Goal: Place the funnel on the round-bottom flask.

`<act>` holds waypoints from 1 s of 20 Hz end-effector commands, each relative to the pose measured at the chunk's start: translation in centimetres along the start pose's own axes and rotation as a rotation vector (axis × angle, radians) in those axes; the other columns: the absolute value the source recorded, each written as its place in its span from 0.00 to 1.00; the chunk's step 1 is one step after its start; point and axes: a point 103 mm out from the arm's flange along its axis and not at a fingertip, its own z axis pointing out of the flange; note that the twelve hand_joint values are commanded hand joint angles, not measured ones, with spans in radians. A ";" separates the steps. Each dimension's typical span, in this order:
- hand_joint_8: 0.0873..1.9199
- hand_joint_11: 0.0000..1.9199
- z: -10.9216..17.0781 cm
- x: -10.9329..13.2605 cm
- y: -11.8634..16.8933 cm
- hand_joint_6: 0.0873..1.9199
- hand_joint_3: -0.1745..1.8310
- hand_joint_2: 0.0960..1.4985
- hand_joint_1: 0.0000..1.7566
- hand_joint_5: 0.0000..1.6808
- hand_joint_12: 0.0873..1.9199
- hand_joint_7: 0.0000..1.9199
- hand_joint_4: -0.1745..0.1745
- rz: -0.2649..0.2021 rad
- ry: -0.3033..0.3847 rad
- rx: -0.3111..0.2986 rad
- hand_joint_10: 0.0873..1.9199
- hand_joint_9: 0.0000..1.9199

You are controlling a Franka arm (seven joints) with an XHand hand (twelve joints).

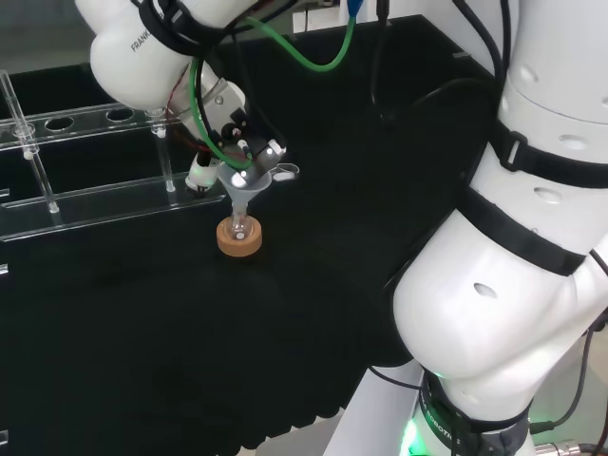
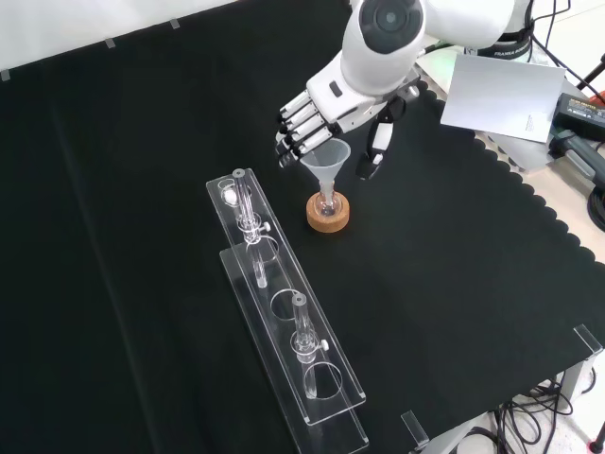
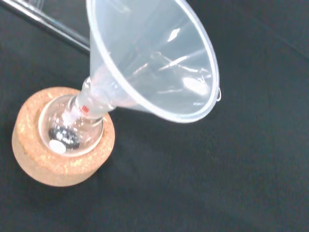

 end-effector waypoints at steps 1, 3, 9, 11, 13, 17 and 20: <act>0.34 0.13 -0.8 -4.3 -0.6 0.00 0.19 0.46 0.28 0.18 0.76 0.04 0.42 0.037 0.101 0.002 0.38 0.15; 0.35 0.13 -1.0 -5.7 -0.6 0.00 0.19 0.46 0.28 0.18 0.76 0.05 0.42 0.052 0.123 -0.001 0.38 0.16; 0.35 0.14 -1.5 -8.7 -0.5 0.00 0.19 0.47 0.29 0.19 0.75 0.07 0.41 0.088 0.177 0.003 0.36 0.19; 0.35 0.14 -1.5 -9.9 -0.4 0.00 0.19 0.47 0.29 0.19 0.75 0.08 0.40 0.094 0.200 0.008 0.36 0.19; 0.35 0.14 -1.4 -10.9 -0.4 0.00 0.19 0.47 0.29 0.20 0.75 0.09 0.40 0.102 0.224 0.012 0.36 0.20; 0.35 0.15 -1.1 -12.2 -0.4 0.00 0.19 0.48 0.30 0.20 0.75 0.09 0.40 0.107 0.283 0.007 0.36 0.20; 0.36 0.15 -0.9 -13.1 -0.3 0.00 0.19 0.48 0.30 0.21 0.75 0.10 0.40 0.117 0.302 0.012 0.36 0.21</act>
